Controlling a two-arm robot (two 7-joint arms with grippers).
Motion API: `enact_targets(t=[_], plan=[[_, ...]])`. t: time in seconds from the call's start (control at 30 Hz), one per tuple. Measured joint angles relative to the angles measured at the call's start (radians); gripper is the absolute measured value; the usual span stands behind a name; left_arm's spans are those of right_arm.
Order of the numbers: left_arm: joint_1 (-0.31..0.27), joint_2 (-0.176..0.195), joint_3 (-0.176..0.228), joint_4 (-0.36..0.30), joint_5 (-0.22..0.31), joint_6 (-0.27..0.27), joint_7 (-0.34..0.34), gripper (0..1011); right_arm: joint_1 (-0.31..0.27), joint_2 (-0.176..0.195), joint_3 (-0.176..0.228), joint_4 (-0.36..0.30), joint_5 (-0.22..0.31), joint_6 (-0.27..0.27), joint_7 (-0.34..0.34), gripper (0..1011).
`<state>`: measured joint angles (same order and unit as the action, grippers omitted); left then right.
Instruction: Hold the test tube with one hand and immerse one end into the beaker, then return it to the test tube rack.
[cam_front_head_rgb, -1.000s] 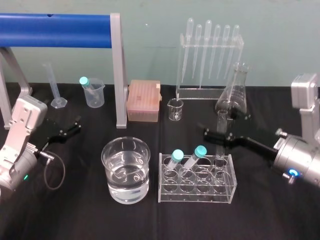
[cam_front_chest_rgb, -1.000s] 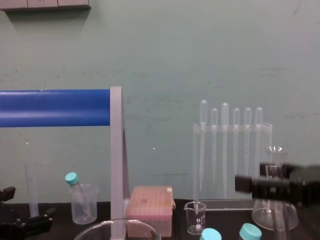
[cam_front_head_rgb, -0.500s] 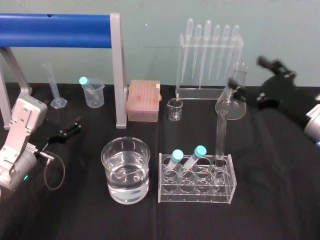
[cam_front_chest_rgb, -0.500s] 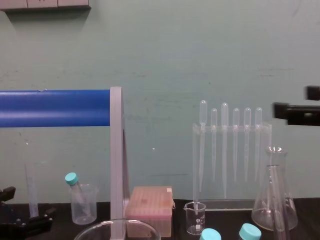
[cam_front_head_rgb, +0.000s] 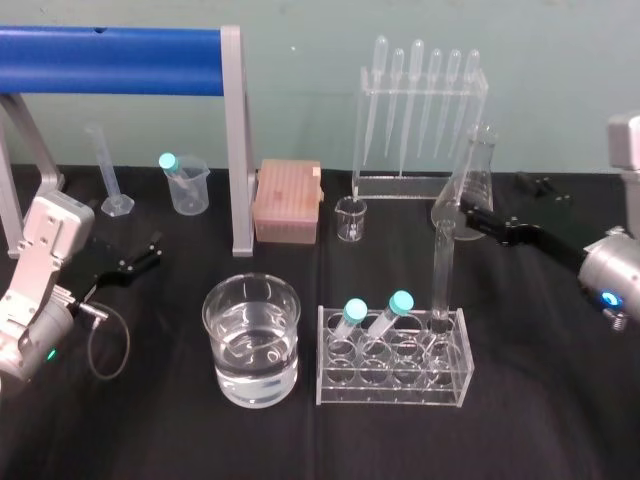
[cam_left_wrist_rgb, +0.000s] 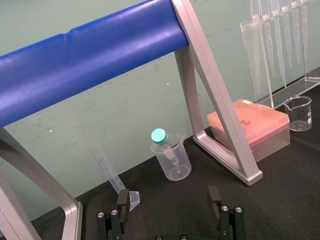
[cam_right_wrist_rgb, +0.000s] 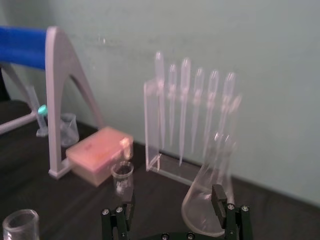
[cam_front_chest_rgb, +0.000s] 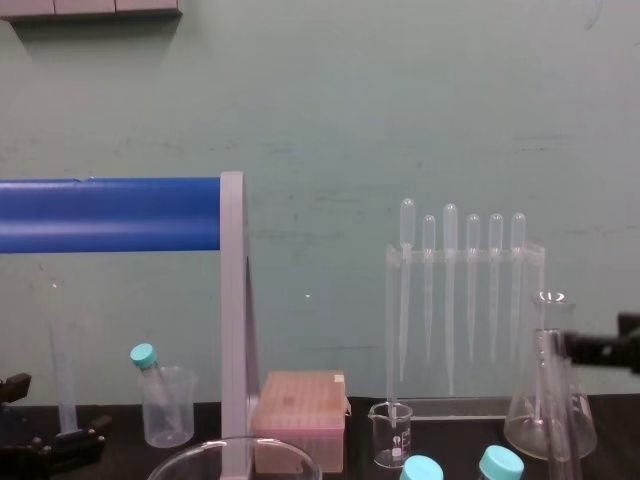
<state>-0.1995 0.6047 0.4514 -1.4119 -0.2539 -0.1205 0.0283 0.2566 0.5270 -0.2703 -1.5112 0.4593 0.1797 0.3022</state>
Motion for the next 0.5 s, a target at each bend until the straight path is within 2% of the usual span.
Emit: enact_targets(t=[0.07, 0.17, 0.5], plan=[[0.0, 0.0, 0.0, 0.0, 0.0, 0.0, 0.0, 1000, 0.006, -0.02, -0.007, 0.032, 0.002, 0.004, 0.01, 1003], [0.0, 0.0, 0.0, 0.0, 0.0, 0.0, 0.0, 1000, 0.002, -0.035, -0.008, 0.046, 0.002, 0.009, 0.013, 1002], [0.0, 0.0, 0.0, 0.0, 0.0, 0.0, 0.0, 1000, -0.014, -0.043, -0.003, 0.042, -0.002, 0.011, 0.012, 1003]])
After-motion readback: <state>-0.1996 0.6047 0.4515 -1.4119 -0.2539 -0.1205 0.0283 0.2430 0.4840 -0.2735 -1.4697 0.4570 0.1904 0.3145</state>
